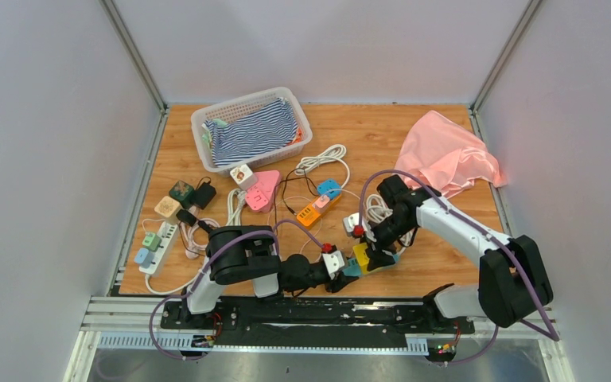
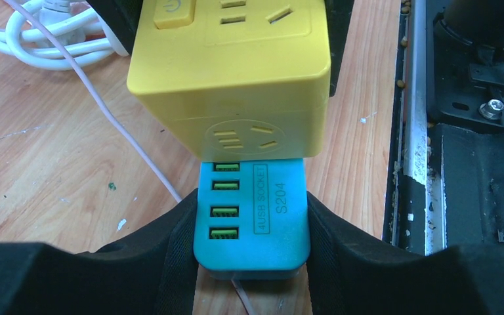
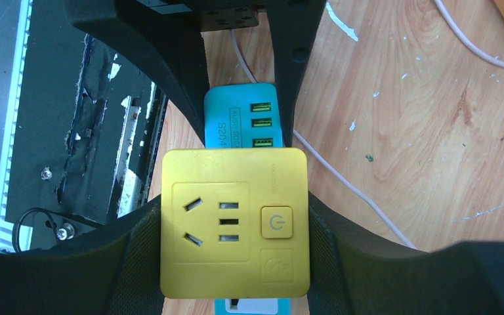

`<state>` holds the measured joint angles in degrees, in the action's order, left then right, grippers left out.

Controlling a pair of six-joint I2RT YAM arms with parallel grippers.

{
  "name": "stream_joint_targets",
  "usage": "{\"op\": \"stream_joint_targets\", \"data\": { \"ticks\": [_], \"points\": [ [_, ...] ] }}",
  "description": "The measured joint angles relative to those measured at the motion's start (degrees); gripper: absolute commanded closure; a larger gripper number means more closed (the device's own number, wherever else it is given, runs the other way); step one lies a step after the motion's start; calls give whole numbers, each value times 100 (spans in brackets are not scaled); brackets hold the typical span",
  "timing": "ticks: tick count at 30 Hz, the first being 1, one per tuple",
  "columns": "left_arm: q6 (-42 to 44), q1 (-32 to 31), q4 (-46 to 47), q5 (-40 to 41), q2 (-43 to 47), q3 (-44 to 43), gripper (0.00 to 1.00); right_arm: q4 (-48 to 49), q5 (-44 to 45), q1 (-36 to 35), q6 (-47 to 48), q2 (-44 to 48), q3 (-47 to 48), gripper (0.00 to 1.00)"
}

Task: Pull the plug off the socket
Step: Remove the plug from the socket.

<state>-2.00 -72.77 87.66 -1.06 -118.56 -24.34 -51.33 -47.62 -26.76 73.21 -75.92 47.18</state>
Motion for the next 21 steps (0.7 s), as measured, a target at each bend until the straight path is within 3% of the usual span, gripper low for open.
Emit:
{"op": "stream_joint_targets", "data": {
  "ticks": [4, 11, 16, 21],
  "points": [
    [-15, 0, 0, 7, 0, 0, 100, 76, 15, 0, -223, 2, 0, 100],
    [-2, -2, 2, -11, 0, -9, 100, -105, -90, 0, 323, 101, -35, 100],
    [-33, 2, 2, -7, -2, -9, 100, 90, 42, -20, -431, -9, 48, 100],
    [-31, 2, 2, -13, -2, -9, 100, -4, -20, -26, -267, -4, 63, 100]
  ]
}}
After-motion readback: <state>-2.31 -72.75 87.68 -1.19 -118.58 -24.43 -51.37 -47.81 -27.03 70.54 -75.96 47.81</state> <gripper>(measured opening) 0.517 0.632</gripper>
